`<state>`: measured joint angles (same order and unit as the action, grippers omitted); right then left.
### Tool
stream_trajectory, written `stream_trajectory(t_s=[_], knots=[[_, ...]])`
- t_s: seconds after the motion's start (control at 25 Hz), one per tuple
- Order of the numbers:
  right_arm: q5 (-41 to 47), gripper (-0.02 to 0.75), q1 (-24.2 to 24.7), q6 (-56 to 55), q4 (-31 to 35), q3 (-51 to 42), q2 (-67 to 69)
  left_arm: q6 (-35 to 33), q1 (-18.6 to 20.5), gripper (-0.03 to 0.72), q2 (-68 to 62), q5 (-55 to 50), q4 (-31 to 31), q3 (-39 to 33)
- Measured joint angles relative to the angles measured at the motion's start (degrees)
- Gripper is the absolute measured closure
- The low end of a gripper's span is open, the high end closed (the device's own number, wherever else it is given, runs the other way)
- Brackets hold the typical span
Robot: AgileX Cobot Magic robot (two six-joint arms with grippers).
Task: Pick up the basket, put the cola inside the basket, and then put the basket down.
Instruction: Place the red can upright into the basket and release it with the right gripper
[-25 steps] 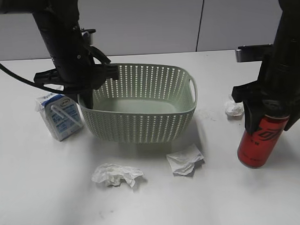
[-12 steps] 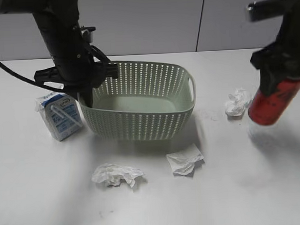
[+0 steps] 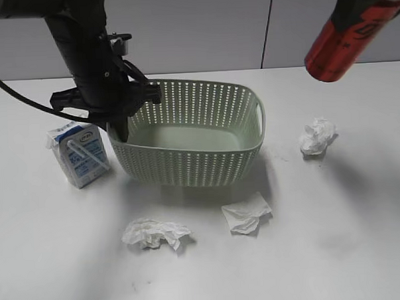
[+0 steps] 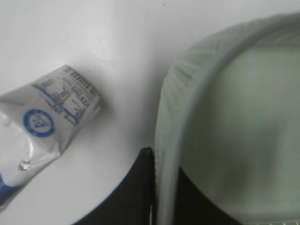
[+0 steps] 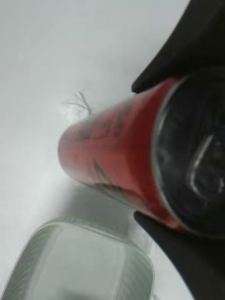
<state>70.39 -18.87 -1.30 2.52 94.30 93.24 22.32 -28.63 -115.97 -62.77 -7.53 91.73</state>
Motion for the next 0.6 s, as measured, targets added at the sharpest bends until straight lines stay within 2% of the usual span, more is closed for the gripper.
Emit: stream_trajectory(t_s=[0.12,0.28,0.4,0.52,0.6], knots=[[0.1,0.218,-2.1,0.1,0.3,3.3,1.0,-0.1,-0.6,0.685,0.0,0.9,-0.8,0.0],[0.2,0.218,-7.5,0.1,0.6,7.8,3.7,-0.1,-2.9,0.685,-0.1,2.6,-0.8,0.0],[0.2,0.218,-11.1,0.1,4.6,10.1,6.8,-0.1,-3.7,0.685,-0.4,3.0,-1.4,0.0],[0.2,0.218,-11.9,0.3,9.4,10.6,10.0,-0.2,-3.7,0.685,-0.6,2.8,-1.6,0.0],[0.2,0.218,-11.8,0.3,10.1,10.6,12.6,-0.2,-3.7,0.685,-0.6,2.4,-2.4,0.0]])
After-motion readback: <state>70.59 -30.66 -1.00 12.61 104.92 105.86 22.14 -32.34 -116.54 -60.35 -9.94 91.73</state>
